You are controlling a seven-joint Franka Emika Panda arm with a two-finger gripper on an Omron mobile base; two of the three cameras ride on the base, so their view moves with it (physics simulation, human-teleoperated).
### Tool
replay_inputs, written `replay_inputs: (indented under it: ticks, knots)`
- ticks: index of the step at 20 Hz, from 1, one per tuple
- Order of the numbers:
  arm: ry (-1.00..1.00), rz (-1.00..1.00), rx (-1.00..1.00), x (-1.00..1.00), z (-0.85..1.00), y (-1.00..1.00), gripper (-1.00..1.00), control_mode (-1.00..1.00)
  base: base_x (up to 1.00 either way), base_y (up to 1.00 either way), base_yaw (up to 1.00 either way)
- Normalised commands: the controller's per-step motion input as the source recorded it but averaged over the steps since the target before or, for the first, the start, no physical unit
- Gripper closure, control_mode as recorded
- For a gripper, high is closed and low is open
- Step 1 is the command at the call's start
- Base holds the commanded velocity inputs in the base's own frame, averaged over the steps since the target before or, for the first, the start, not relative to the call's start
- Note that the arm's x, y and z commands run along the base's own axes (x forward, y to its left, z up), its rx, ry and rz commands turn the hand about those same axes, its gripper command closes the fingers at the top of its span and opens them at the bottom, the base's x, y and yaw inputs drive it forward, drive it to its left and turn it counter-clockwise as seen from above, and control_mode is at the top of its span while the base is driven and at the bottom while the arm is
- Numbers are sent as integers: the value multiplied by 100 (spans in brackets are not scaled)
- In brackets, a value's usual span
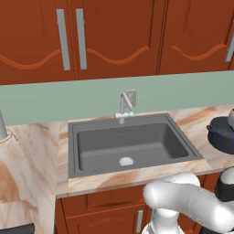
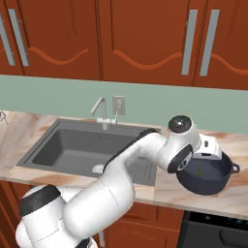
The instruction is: Dump the lemon wedge from the pot into the sink. Then turn on the water and wash the lemon wedge. Then turn off the water and put the lemon wedge back in the pot.
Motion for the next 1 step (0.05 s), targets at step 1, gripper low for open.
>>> replay_inputs:
  ticks: [1]
  knots:
    - [46, -15, -6, 0, 40, 38, -100, -100, 0, 0, 0]
